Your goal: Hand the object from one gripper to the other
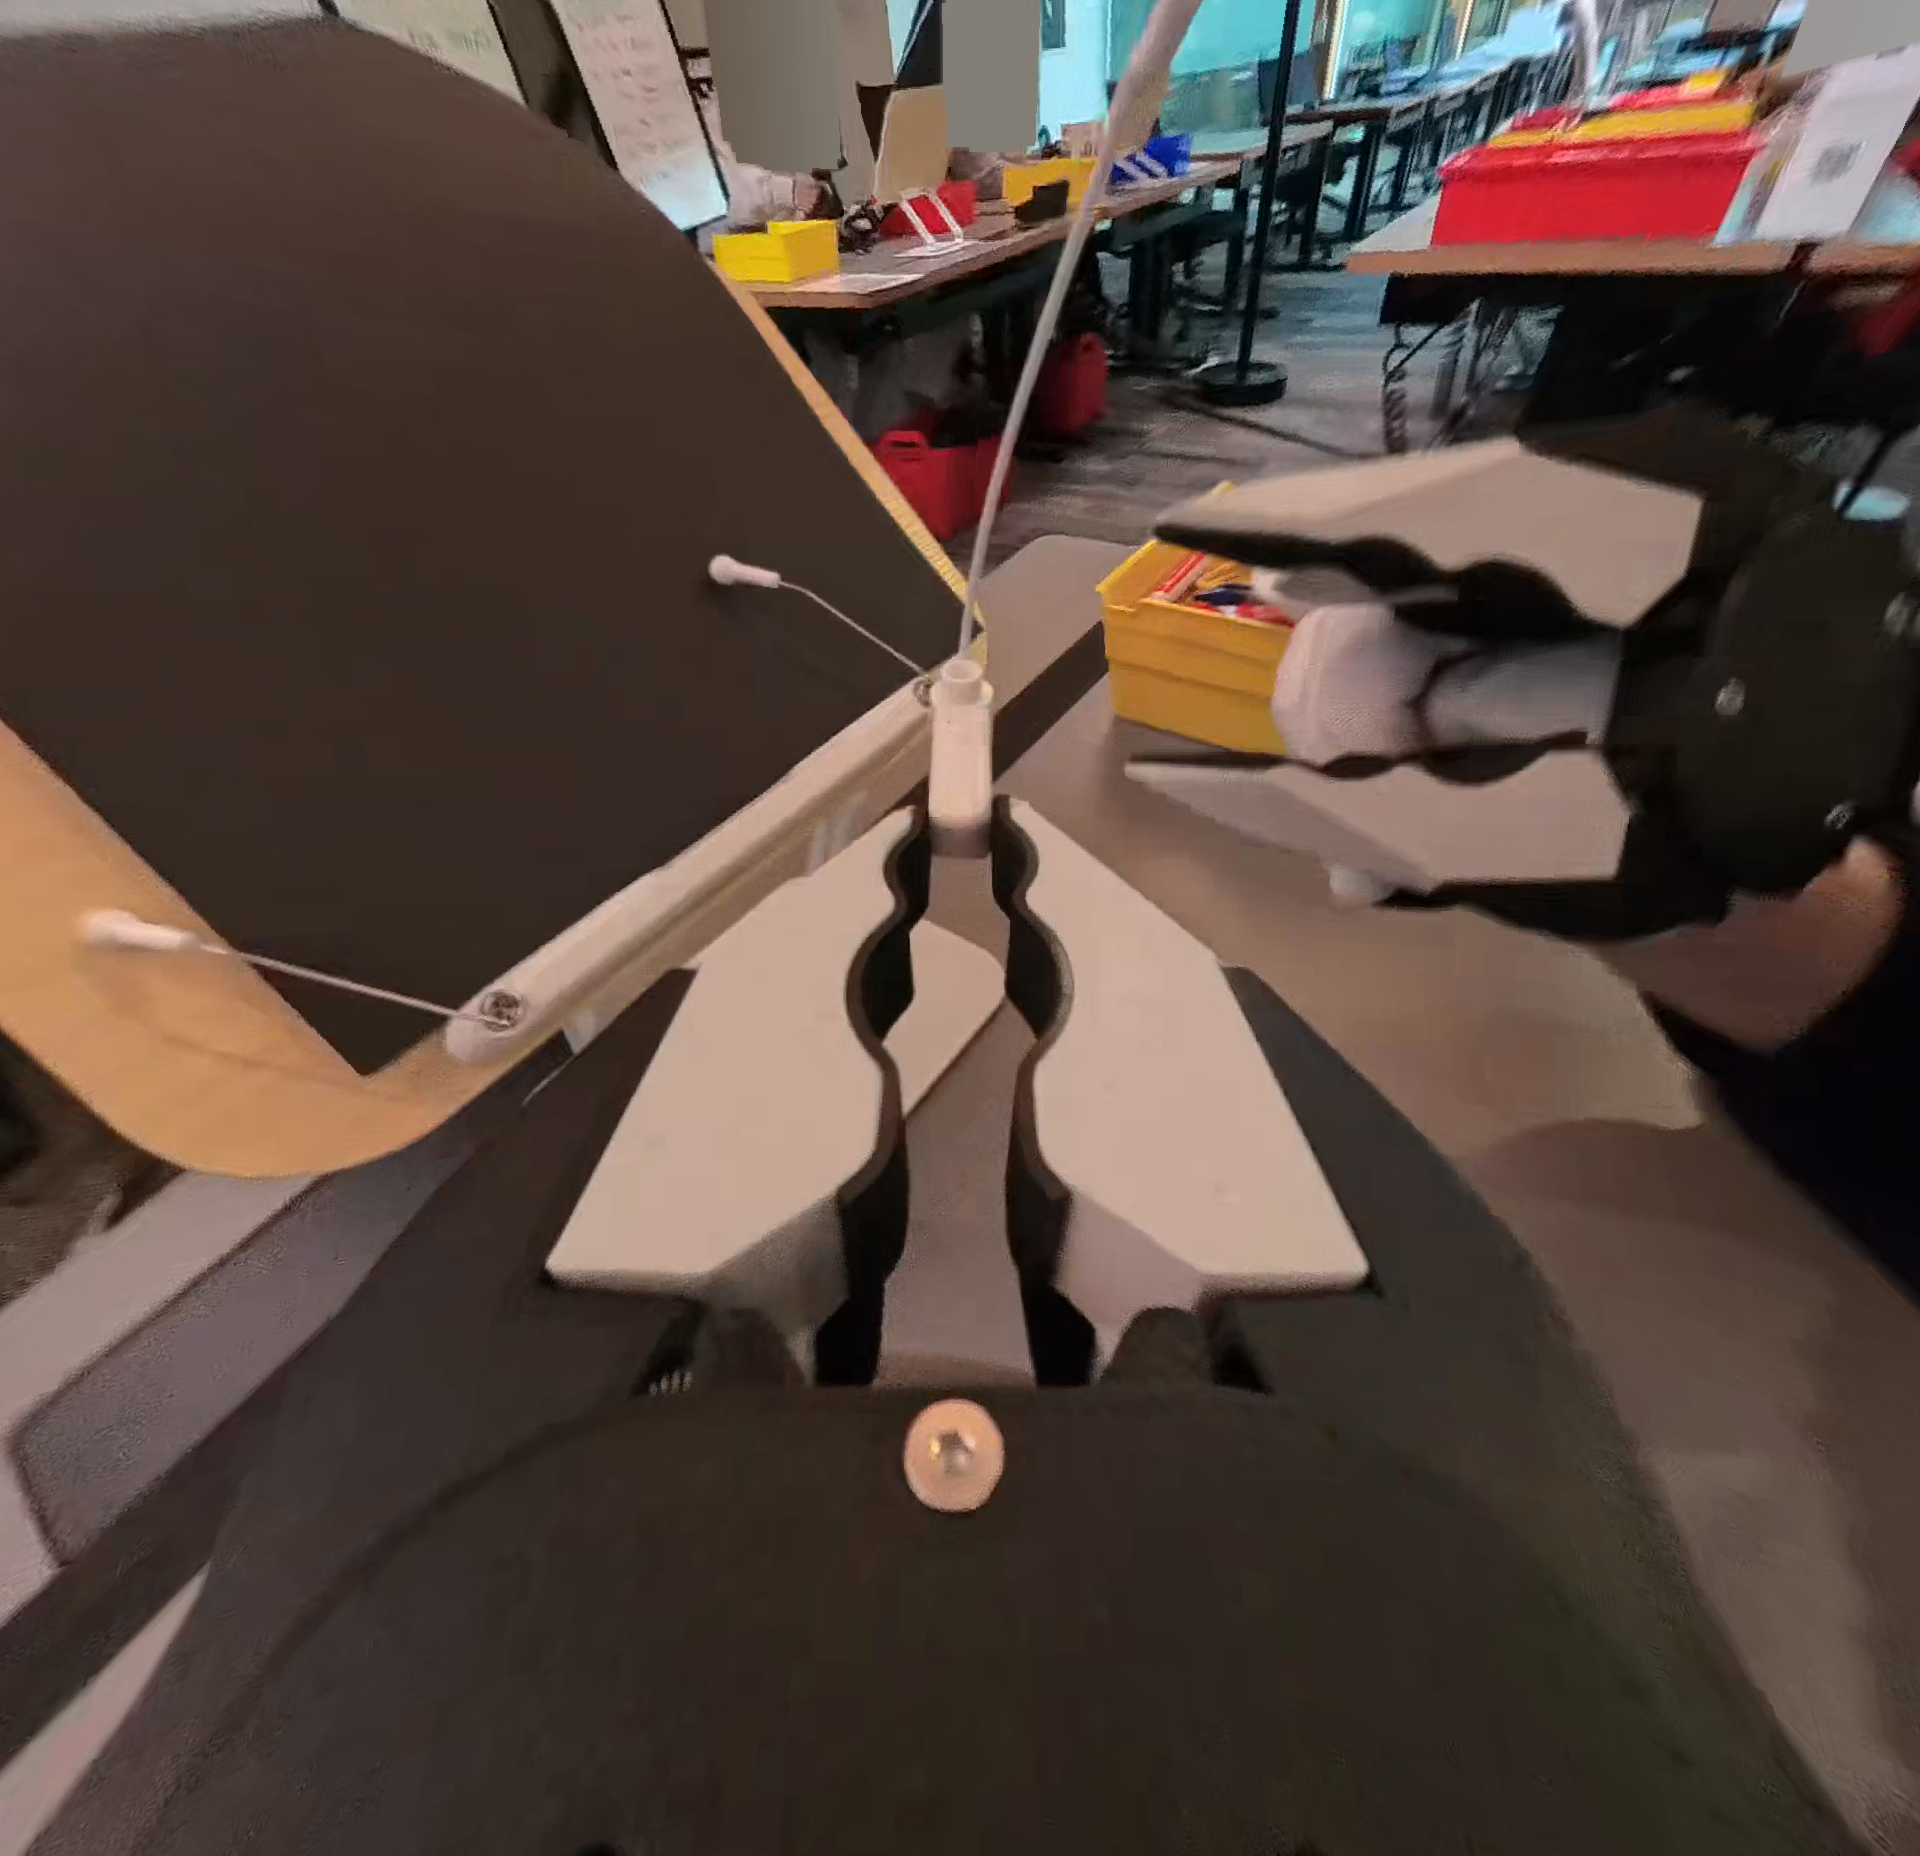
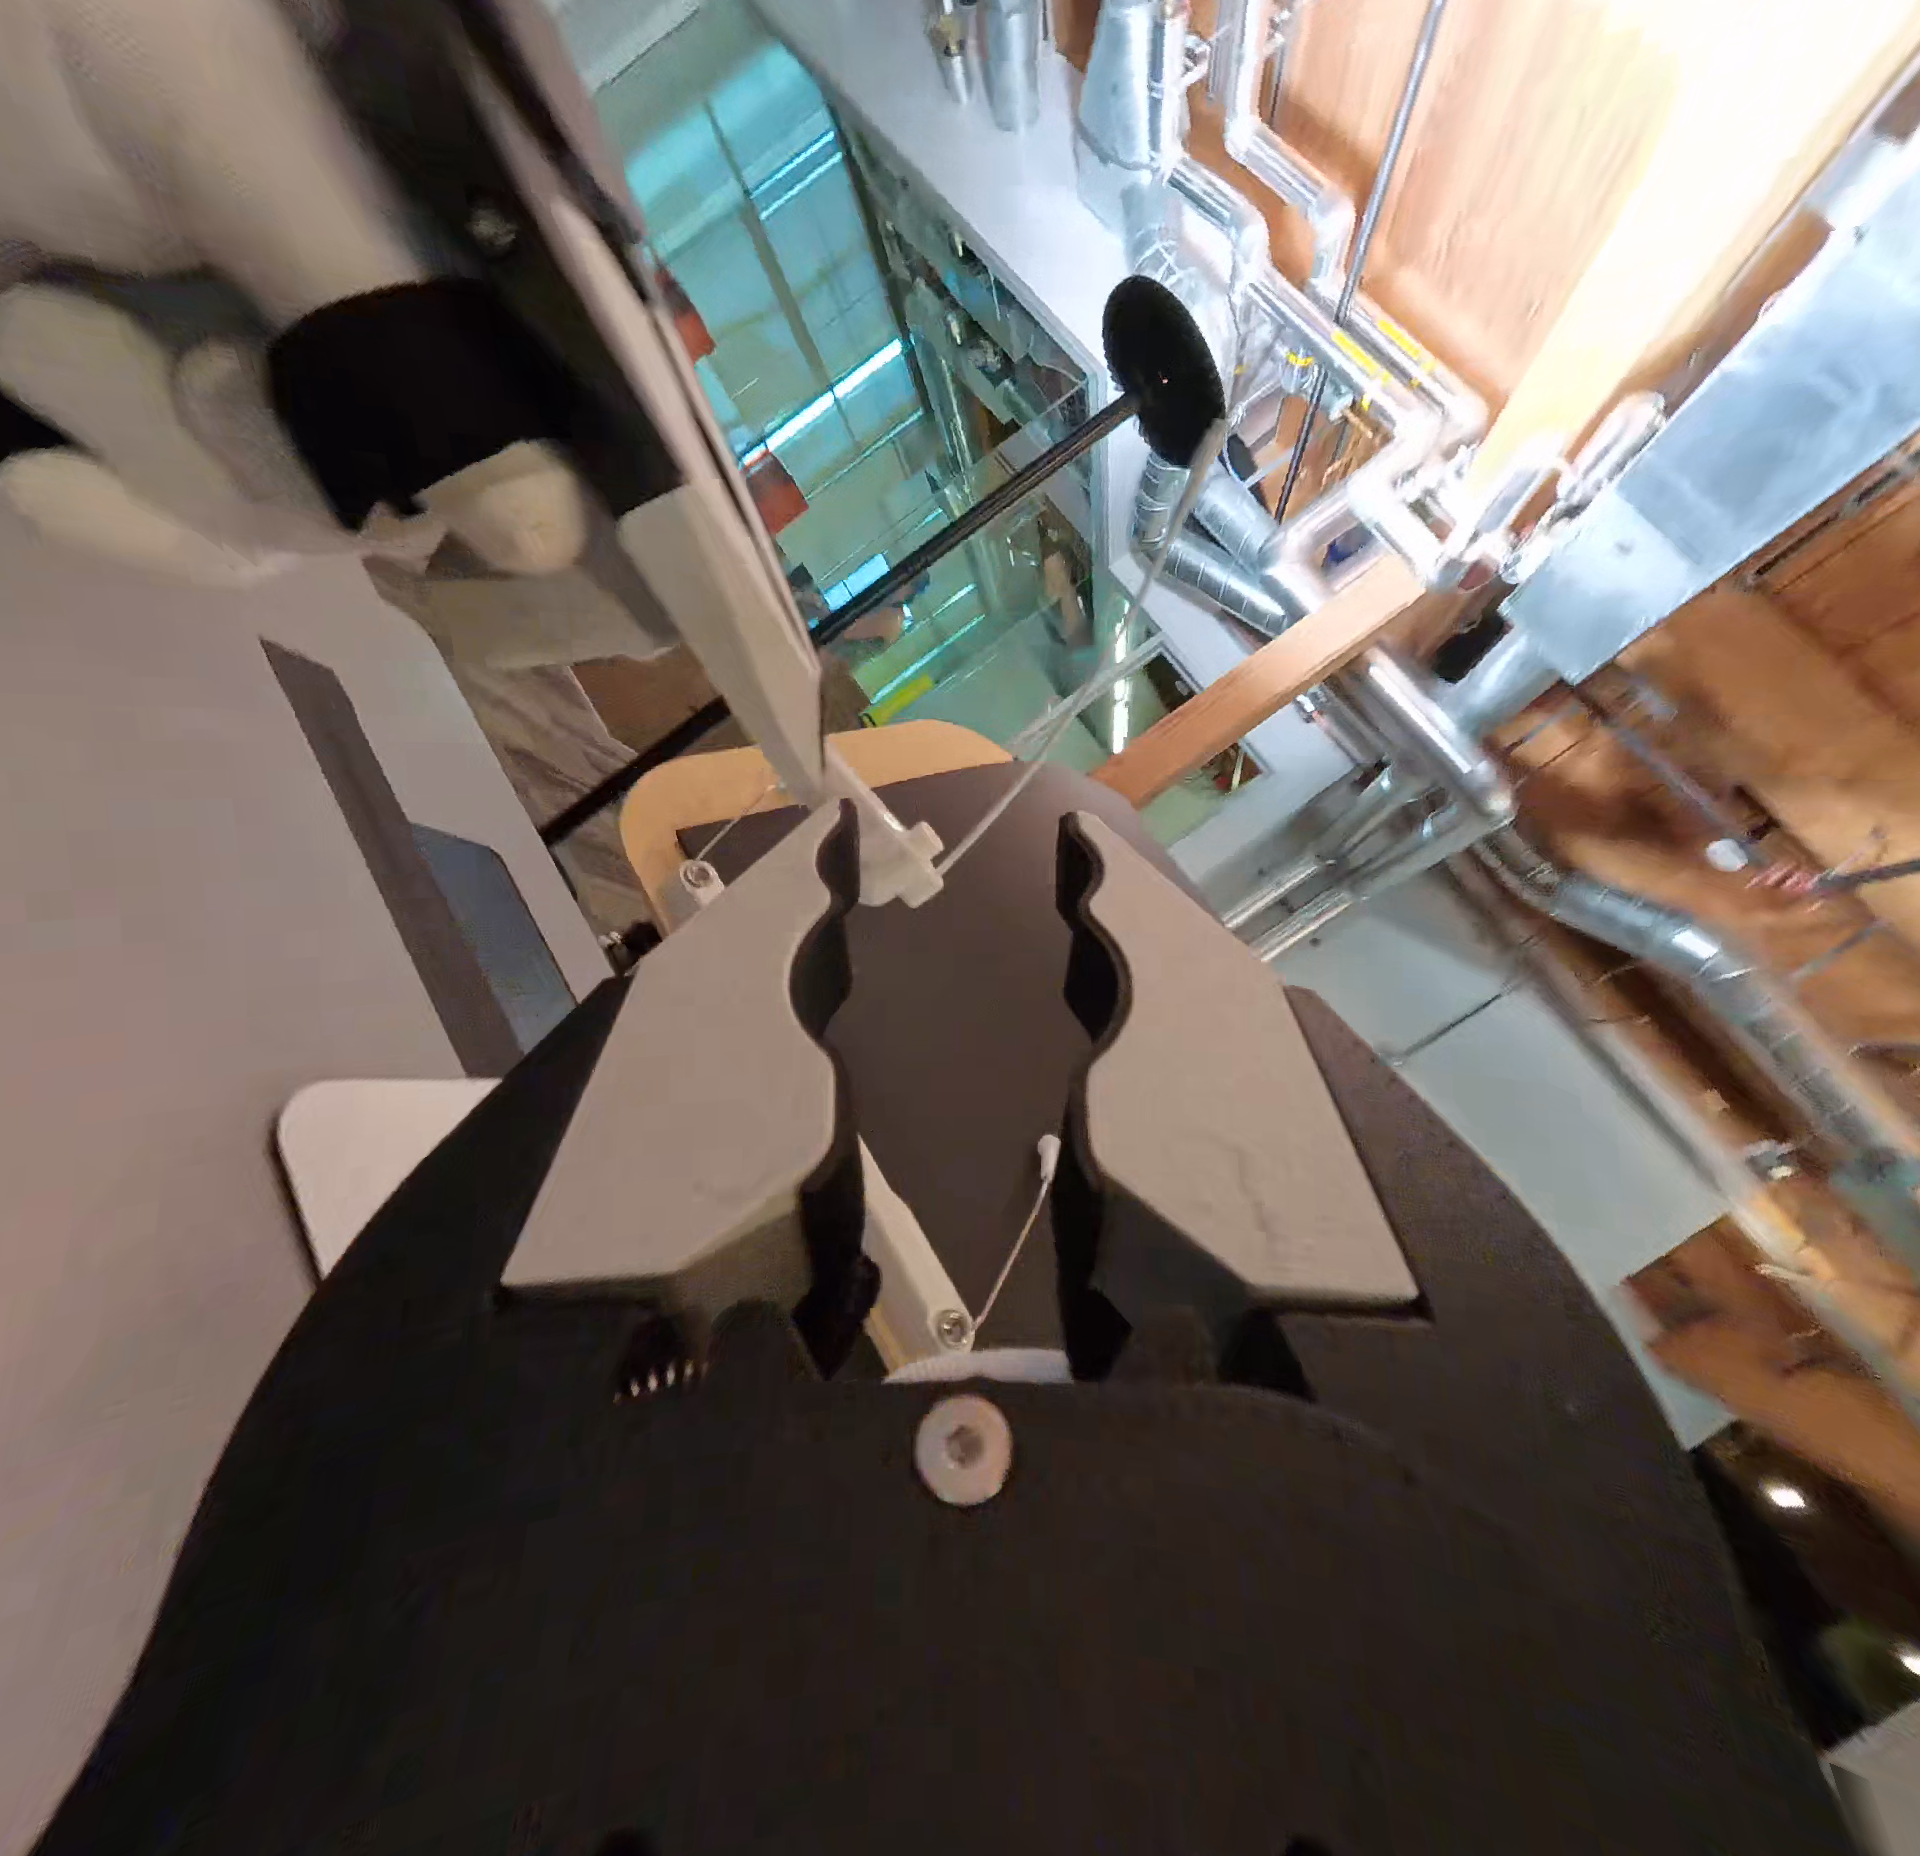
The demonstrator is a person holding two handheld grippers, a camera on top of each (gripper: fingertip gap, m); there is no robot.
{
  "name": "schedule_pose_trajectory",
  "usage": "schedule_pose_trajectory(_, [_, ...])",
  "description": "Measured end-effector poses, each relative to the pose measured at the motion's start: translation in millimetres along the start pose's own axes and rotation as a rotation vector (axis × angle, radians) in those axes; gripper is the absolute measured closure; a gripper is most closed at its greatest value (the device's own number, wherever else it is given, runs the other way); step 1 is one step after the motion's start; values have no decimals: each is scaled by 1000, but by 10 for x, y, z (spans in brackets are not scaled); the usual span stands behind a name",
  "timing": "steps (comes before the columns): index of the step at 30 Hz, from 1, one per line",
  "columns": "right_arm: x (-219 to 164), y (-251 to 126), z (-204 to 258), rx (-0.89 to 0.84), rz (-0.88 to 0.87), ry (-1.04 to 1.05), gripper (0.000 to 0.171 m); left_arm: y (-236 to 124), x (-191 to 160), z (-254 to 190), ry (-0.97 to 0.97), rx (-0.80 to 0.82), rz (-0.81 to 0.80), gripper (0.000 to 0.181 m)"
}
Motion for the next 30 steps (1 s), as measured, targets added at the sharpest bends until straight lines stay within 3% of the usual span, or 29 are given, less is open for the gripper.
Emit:
schedule_pose_trajectory(6, [-8,77,275,26,70,-294,141,47,-85,-26,-36,-77,79,172])
schedule_pose_trajectory(17, [-90,131,415,75,146,-377,160,74,-114,-116,36,-60,149,172])
schedule_pose_trajectory(25, [-158,130,198,96,151,-13,161,35,34,-224,231,37,5,164])
schedule_pose_trajectory(27, [-206,119,84,99,141,154,161,4,91,-217,324,165,-26,164])
schedule_pose_trajectory(30, [-292,102,-101,144,90,532,161,-25,142,-332,508,221,-114,163])
Point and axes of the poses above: each gripper's, where its closed fingertips meet, y out along the fingers, x out of its top, z = x × y across the jaws, the point moved 8 cm from there along -y, back along the fingers, and after that the axes turned 2 degrees about -y, right-handed, at the moved point
